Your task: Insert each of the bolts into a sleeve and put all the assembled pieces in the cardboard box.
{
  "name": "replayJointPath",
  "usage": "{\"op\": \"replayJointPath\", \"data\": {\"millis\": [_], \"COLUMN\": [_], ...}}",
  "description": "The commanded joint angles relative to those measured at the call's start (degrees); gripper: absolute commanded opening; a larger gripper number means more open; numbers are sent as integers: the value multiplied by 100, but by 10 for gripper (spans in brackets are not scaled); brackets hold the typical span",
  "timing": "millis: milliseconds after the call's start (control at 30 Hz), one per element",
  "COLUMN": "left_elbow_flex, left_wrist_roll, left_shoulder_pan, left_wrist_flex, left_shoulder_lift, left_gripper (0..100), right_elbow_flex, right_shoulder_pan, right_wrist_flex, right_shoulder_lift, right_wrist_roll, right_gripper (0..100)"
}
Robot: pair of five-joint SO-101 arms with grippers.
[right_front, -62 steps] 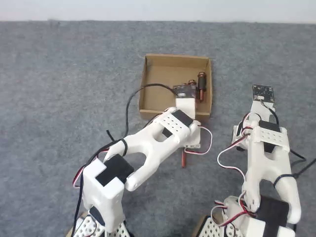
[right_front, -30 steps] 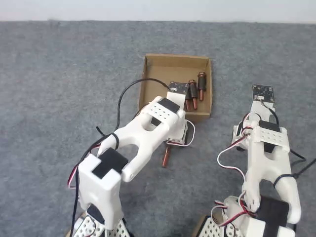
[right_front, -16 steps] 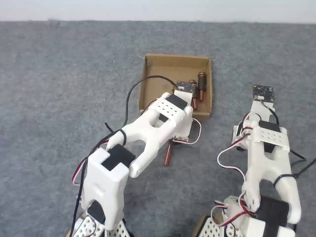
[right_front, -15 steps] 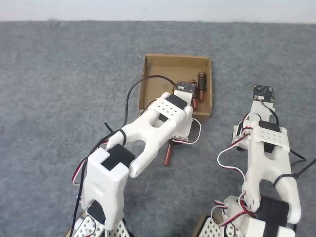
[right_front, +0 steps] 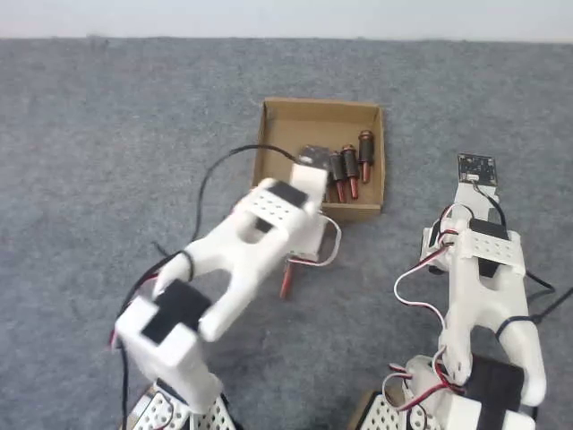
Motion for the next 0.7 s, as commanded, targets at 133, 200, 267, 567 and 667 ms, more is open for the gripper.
{"op": "replayJointPath", "data": {"millis": [133, 200, 267, 567, 667], "left_elbow_flex": [1086, 1332, 1587, 2589, 2791], "left_wrist_roll": [-220, -220, -220, -229, -237], "left_shoulder_pan": [-1037, -1310, -1582, -2998, -3402], "left_wrist_flex": [-1292, -1451, -1538, -1565, -1565], "left_shoulder_lift": [-1442, -1582, -1705, -2374, -2523], "left_gripper": [12, 12, 12, 12, 12], "right_elbow_flex": [-18, -18, -18, -35, -35], "right_shoulder_pan": [-48, -48, -31, -84, -189], "right_wrist_flex": [-75, -92, -110, -690, -954], "right_shoulder_lift": [-295, -295, -303, -365, -330], "right_wrist_roll": [79, 79, 79, 53, 79], "right_gripper": [6, 6, 6, 7, 7]}}
